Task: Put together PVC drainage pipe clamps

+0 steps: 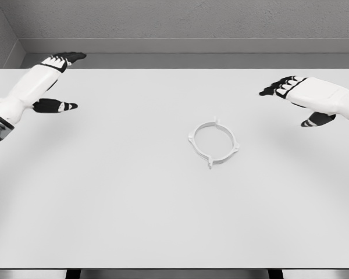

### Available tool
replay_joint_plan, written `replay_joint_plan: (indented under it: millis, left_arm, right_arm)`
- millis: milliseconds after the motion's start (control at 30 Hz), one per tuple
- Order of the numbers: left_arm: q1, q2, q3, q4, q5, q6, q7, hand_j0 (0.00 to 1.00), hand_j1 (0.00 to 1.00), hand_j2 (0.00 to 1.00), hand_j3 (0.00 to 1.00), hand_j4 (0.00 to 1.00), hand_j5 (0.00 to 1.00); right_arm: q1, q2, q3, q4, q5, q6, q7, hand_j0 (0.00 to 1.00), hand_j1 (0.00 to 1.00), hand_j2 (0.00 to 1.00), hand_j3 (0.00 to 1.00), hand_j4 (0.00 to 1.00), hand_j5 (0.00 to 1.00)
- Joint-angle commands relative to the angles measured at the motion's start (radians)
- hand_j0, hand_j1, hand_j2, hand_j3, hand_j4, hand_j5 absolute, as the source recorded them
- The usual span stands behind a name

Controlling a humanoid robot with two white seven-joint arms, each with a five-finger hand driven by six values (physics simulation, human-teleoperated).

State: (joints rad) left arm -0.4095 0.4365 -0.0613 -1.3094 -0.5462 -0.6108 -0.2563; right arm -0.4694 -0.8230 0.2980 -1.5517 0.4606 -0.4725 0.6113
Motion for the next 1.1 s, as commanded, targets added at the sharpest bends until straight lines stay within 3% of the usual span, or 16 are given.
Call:
replay_joint_plan:
  millis: [0, 33, 100, 233, 433, 800, 1067]
  left_arm:
    - [-0.005, -0.146, -0.015, 0.004, -0.221, 0.020, -0.020, 1.00, 1.00, 1.00, 1.00, 1.00, 1.00]
    - [-0.029, -0.206, -0.017, 0.004, -0.305, 0.091, -0.063, 1.00, 1.00, 1.00, 1.00, 1.00, 1.00]
    - [-0.066, -0.268, -0.035, 0.004, -0.376, 0.166, -0.098, 1.00, 1.00, 1.00, 1.00, 1.00, 1.00]
    - [-0.160, -0.285, -0.229, 0.021, -0.403, 0.451, -0.098, 1.00, 1.00, 1.00, 1.00, 1.00, 1.00]
    - [-0.242, -0.423, -0.284, 0.114, -0.485, 0.468, -0.097, 1.00, 1.00, 1.00, 1.00, 1.00, 1.00]
    - [-0.244, -0.436, -0.405, 0.144, -0.483, 0.470, -0.095, 1.00, 1.00, 1.00, 1.00, 1.00, 1.00]
    - [-0.238, -0.436, -0.422, 0.186, -0.482, 0.468, -0.095, 1.00, 1.00, 1.00, 1.00, 1.00, 1.00]
  right_arm:
    - [0.000, 0.001, -0.003, 0.019, -0.003, 0.002, 0.000, 1.00, 1.00, 1.00, 1.00, 1.00, 1.00]
    - [0.000, 0.008, -0.003, 0.031, -0.003, 0.002, 0.000, 1.00, 1.00, 1.00, 1.00, 1.00, 1.00]
    - [0.002, 0.015, -0.002, 0.030, -0.003, -0.002, 0.000, 1.00, 1.00, 1.00, 1.00, 1.00, 1.00]
    - [0.002, 0.013, -0.002, 0.048, -0.003, -0.002, 0.000, 1.00, 1.00, 1.00, 1.00, 1.00, 1.00]
    - [0.003, 0.010, -0.010, 0.048, -0.003, -0.002, 0.000, 1.00, 1.00, 1.00, 1.00, 1.00, 1.00]
    - [0.008, 0.018, -0.025, 0.044, -0.002, -0.003, 0.000, 1.00, 1.00, 1.00, 1.00, 1.00, 1.00]
    - [0.006, 0.047, -0.028, 0.035, -0.002, -0.003, 0.000, 1.00, 1.00, 1.00, 1.00, 1.00, 1.00]
